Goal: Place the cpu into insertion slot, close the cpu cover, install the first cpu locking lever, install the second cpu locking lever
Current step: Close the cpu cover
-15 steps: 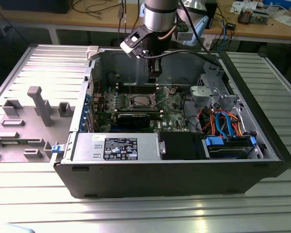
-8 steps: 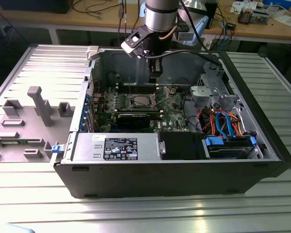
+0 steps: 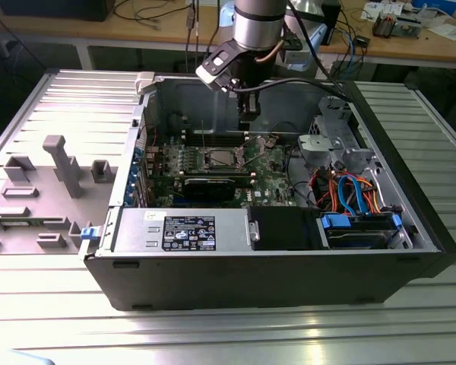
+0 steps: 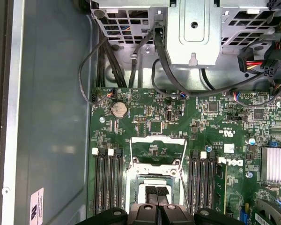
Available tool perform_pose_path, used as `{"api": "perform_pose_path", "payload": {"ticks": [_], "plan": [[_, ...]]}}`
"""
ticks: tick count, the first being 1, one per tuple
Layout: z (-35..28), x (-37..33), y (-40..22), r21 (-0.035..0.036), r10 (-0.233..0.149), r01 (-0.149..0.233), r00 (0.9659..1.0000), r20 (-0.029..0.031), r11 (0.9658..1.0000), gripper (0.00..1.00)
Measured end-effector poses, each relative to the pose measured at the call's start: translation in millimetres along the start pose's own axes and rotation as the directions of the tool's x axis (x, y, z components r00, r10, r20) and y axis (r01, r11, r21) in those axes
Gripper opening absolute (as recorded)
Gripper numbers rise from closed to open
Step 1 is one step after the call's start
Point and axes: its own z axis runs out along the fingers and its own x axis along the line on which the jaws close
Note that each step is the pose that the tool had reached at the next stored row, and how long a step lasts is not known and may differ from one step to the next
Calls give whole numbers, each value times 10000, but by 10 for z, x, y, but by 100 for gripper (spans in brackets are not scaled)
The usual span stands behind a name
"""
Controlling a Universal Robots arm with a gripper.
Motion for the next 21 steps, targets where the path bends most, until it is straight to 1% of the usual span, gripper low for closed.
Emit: {"api": "perform_pose_path", "payload": {"ticks": [8,12,17,19,21], "plan": [[0,-2,55,0,0,0,10000,1,10000,11],[0,-4,100,0,0,0,10000,1,10000,11],[0,-6,141,0,0,0,10000,0,10000,11],[0,-7,174,0,0,0,10000,0,10000,11],[0,-7,184,1,0,0,10000,1,10000,11]]}}
